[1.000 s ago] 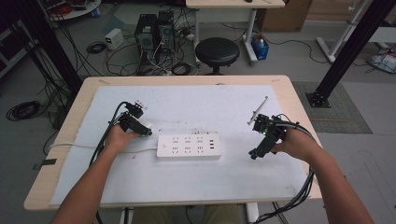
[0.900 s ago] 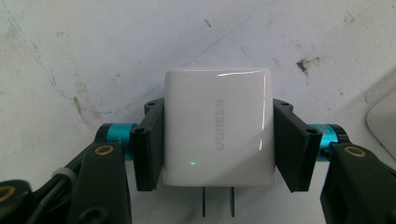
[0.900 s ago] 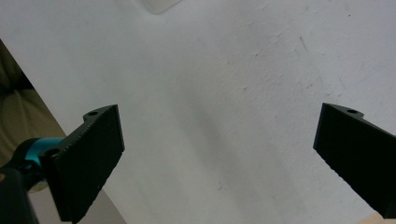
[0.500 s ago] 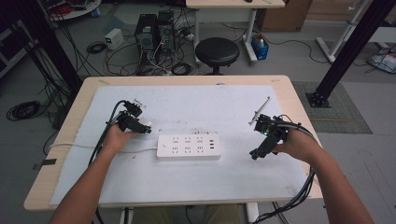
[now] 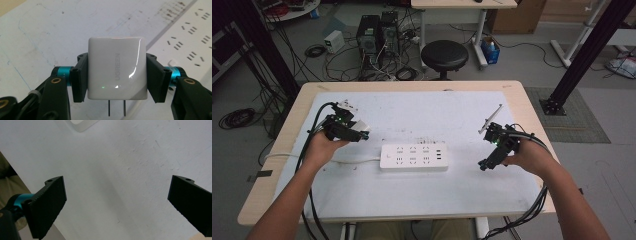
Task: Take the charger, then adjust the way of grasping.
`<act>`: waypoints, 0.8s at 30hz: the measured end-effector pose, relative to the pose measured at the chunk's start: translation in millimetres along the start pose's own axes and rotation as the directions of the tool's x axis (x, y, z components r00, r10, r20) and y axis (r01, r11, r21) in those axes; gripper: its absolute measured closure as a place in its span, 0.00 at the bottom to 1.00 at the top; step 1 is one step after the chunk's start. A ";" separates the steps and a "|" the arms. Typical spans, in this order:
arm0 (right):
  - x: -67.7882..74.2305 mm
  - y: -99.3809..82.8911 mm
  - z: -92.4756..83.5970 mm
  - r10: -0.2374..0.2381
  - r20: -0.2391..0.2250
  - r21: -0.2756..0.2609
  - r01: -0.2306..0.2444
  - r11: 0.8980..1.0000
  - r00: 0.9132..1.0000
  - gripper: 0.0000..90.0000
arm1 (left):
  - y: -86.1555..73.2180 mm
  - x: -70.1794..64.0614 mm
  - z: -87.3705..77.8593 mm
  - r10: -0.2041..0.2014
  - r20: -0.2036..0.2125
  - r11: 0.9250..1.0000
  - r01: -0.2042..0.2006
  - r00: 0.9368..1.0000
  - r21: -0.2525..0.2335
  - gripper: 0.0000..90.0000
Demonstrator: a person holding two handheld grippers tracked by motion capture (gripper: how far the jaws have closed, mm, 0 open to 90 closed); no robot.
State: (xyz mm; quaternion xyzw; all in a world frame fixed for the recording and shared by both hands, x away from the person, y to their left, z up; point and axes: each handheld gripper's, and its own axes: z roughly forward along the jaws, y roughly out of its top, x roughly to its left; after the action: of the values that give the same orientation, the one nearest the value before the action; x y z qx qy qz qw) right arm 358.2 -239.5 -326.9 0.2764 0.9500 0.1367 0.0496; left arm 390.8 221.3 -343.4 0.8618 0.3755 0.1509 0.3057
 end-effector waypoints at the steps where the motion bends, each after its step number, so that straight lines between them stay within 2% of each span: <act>1: 1.0 0.3 -0.5 0.006 -0.004 0.001 -0.006 1.000 1.000 0.01 | 0.2 -0.7 -2.7 0.009 -0.001 1.000 -0.009 1.000 -0.001 0.47; 3: 2.0 0.8 -0.9 -0.006 -0.005 -0.001 0.006 1.000 1.000 0.01 | 0.6 -1.2 -5.4 0.020 0.002 1.000 -0.020 1.000 -0.001 0.47; 4: 2.5 1.0 -1.0 -0.023 -0.005 -0.007 0.023 1.000 1.000 0.01 | 1.8 -2.3 -10.4 0.051 0.014 0.999 -0.051 0.999 -0.002 0.47; 5: 4.1 0.9 -2.1 -0.013 0.013 -0.001 0.013 1.000 1.000 0.01 | 2.4 -3.3 -12.2 0.060 0.017 0.998 -0.060 0.998 -0.001 0.47; 11: 8.2 -2.6 -4.0 -0.010 0.030 0.005 0.010 1.000 1.000 0.01 | 6.5 -8.8 -19.3 0.097 0.027 0.995 -0.097 0.995 -0.017 0.47; 14: 12.2 -3.9 -6.8 0.001 0.042 -0.015 0.000 1.000 0.999 0.01 | 9.0 -13.1 -22.7 0.119 0.040 0.993 -0.118 0.992 -0.022 0.47; 20: 20.0 -3.2 -8.2 0.025 0.034 -0.041 -0.023 0.999 0.999 0.02 | 13.3 -25.4 -31.0 0.190 0.076 0.981 -0.188 0.979 -0.042 0.47; 24: 25.4 -0.9 -9.9 0.032 0.026 -0.070 -0.030 0.997 0.999 0.02 | 15.6 -33.9 -33.2 0.242 0.106 0.970 -0.237 0.964 -0.060 0.47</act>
State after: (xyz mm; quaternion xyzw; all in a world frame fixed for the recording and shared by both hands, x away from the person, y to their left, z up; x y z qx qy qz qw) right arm 334.7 -228.9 -318.2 0.2912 0.9395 0.1666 0.0697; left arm 360.4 201.7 -308.9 0.9007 0.2470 0.1466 0.3258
